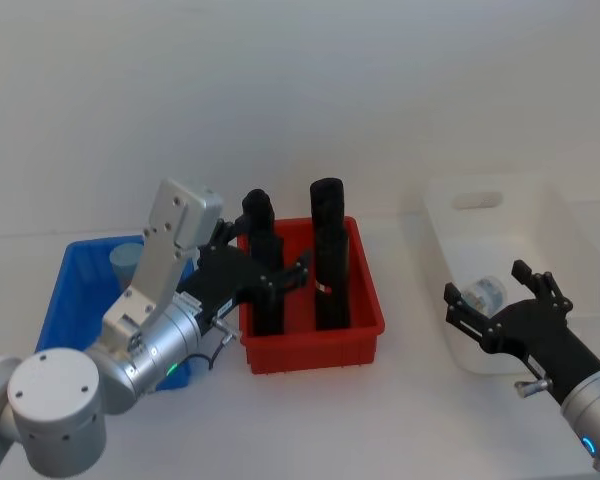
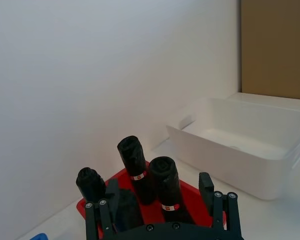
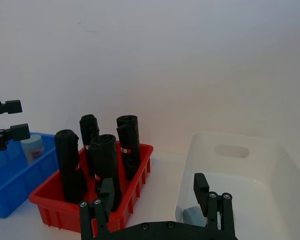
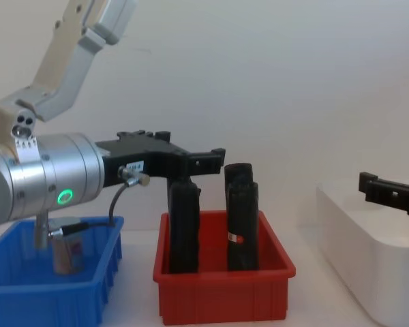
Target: Pick the cotton swabs from the blue box and place them into the white box.
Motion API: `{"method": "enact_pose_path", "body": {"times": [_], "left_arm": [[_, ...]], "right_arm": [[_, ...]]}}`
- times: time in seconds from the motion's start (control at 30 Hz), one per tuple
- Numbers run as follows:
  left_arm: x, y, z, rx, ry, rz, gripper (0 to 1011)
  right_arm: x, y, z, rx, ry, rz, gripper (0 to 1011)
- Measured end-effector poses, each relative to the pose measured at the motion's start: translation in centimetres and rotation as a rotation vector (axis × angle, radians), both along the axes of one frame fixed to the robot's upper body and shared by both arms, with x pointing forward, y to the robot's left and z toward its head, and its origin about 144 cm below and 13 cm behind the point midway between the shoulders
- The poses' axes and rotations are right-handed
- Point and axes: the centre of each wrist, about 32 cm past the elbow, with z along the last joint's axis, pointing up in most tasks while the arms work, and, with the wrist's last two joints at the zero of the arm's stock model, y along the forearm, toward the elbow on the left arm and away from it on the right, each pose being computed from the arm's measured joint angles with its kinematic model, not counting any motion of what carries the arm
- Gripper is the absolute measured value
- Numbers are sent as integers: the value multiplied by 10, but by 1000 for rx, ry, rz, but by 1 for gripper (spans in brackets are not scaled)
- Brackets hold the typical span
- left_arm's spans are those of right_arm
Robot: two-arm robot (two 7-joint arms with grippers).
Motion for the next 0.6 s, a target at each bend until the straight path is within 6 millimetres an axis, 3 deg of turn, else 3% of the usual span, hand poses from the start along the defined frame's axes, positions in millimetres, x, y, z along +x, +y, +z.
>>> {"method": "enact_pose_path", "body": {"times": [0.6], "left_arm": [[-34, -13, -27, 6, -90, 138, 1004]], "right_arm": [[0, 0, 0, 1, -1, 1, 1002]]}}
